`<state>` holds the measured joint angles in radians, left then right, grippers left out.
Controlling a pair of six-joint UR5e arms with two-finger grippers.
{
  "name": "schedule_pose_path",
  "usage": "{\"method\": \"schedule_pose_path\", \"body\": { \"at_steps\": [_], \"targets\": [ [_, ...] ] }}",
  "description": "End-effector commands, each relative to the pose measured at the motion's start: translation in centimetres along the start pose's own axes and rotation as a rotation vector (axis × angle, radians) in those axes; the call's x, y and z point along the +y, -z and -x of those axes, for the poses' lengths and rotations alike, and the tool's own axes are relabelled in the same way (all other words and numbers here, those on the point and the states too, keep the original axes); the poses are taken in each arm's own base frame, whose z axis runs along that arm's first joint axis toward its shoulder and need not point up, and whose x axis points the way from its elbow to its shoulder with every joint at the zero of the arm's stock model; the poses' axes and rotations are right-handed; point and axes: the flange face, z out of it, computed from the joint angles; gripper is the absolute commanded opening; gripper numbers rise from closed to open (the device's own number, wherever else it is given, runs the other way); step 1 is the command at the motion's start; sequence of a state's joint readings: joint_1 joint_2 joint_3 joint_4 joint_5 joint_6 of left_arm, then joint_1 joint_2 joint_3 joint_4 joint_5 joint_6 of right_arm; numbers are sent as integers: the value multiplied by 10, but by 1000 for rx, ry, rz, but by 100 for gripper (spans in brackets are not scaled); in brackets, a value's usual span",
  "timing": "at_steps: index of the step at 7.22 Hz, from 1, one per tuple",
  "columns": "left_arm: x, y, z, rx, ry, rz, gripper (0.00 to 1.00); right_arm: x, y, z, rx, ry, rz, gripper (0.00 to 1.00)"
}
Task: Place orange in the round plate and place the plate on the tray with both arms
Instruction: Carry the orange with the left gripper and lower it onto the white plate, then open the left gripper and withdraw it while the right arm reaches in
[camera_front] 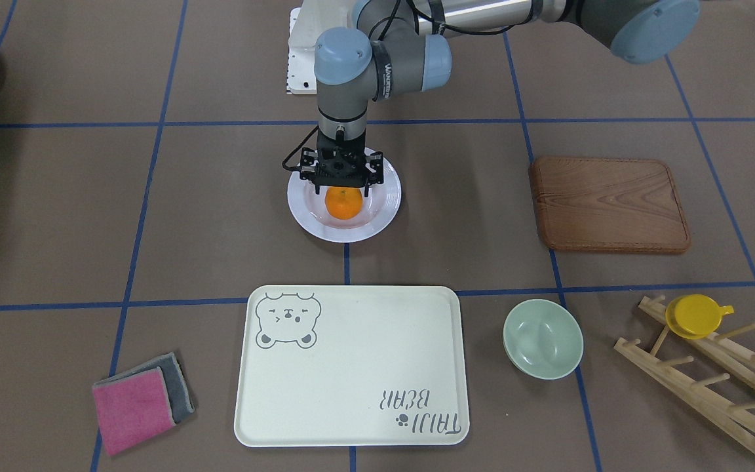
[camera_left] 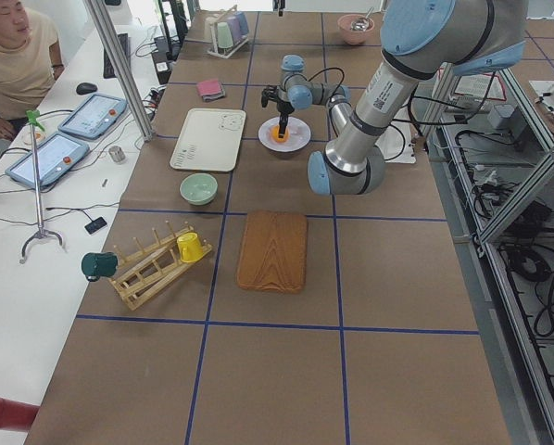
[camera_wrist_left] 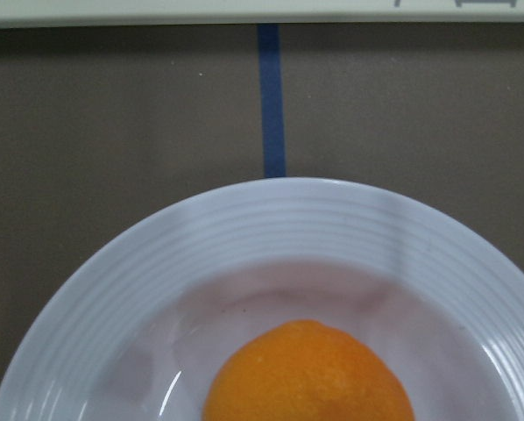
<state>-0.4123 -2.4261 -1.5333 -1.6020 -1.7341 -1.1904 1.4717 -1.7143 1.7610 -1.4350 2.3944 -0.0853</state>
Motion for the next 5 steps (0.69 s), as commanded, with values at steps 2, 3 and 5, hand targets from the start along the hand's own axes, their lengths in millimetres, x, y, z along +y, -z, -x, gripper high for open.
{"method": "schedule_pose_path", "body": {
  "at_steps": [2, 3, 5],
  "targets": [
    [-35, 99, 136, -61, -183, 27, 99, -39, 21, 64, -87, -145, -42, 100],
    [-44, 111, 217, -92, -283, 42, 99, -55, 29, 105, -121, -222, -54, 100],
    [-84, 131, 340, -169, -361, 56, 100, -72, 21, 185, -241, -380, -120, 100]
  ]
}}
